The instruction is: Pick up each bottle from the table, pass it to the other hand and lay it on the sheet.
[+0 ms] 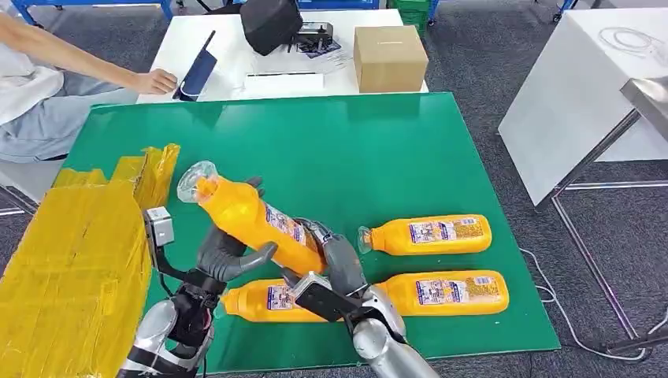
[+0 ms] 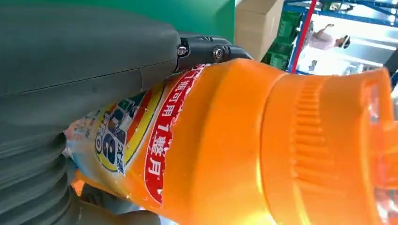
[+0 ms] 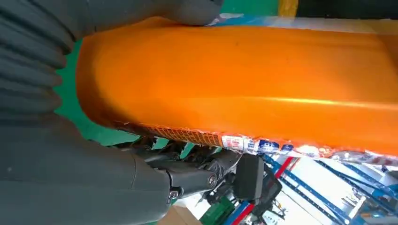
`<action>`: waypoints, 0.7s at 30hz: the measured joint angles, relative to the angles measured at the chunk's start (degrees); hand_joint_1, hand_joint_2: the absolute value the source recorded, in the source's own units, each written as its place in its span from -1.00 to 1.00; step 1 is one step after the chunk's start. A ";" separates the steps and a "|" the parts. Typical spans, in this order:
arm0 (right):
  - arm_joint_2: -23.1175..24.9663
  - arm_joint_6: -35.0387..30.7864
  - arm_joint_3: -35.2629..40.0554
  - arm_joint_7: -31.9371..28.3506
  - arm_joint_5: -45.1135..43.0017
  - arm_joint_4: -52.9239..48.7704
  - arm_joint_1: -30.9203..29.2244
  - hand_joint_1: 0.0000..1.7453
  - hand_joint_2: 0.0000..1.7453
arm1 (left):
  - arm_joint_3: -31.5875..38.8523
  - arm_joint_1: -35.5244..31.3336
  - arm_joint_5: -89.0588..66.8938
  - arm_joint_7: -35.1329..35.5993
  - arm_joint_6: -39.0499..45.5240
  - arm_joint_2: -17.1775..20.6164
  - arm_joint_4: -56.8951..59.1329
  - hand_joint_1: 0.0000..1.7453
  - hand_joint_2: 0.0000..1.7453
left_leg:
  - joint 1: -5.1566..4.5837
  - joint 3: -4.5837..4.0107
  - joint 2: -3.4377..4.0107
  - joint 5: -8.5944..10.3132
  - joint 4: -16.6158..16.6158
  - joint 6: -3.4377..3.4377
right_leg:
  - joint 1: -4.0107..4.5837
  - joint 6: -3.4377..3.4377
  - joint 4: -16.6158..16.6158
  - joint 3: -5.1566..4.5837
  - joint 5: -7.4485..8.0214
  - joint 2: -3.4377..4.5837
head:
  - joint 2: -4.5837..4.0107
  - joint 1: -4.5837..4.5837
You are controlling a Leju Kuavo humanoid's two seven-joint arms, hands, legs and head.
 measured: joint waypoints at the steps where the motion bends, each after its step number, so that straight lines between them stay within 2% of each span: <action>1: 0.04 0.09 0.04 -0.02 -0.11 0.13 0.00 1.00 1.00 | 0.00 0.00 0.20 0.00 -0.26 0.00 0.00 -1.00 1.00 | 0.00 0.00 0.00 0.00 0.00 0.00 | 0.00 0.00 0.00 0.00 0.00 0.00 | 0.00 -0.02; 21: 0.28 0.28 0.26 -0.42 -0.33 1.68 -0.28 1.00 1.00 | 0.04 0.03 2.47 0.33 -2.14 0.39 0.35 -1.00 1.00 | 0.00 0.00 0.00 0.00 0.00 0.00 | 0.00 0.00 0.00 0.00 0.00 0.00 | 0.00 -0.02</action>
